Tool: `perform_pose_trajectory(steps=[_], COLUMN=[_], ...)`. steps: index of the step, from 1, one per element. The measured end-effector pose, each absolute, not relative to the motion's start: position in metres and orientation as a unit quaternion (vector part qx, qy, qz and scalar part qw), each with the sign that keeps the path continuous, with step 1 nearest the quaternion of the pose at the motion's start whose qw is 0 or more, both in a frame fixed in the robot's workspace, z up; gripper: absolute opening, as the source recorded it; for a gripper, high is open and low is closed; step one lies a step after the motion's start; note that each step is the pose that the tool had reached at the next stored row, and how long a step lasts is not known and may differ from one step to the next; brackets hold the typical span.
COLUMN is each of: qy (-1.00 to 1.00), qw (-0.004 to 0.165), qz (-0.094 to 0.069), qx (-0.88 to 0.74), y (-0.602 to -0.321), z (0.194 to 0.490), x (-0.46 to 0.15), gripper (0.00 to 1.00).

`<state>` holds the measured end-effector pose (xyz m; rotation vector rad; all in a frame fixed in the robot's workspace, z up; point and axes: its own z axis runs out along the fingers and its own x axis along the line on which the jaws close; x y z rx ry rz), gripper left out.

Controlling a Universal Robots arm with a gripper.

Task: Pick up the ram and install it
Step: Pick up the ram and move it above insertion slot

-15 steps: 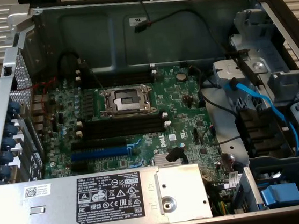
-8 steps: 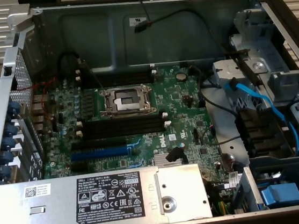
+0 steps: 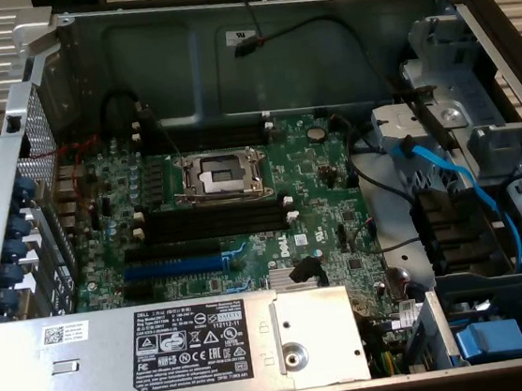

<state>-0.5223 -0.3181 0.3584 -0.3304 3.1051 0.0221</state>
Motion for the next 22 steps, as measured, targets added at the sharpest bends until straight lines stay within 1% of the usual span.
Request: perform_pose_trajectory(steps=[22], qy=[0.953], qw=[0.008], qz=[0.009], qx=[-0.301], y=[-0.3181], z=[0.3585], x=[-0.5223], gripper=[0.1])
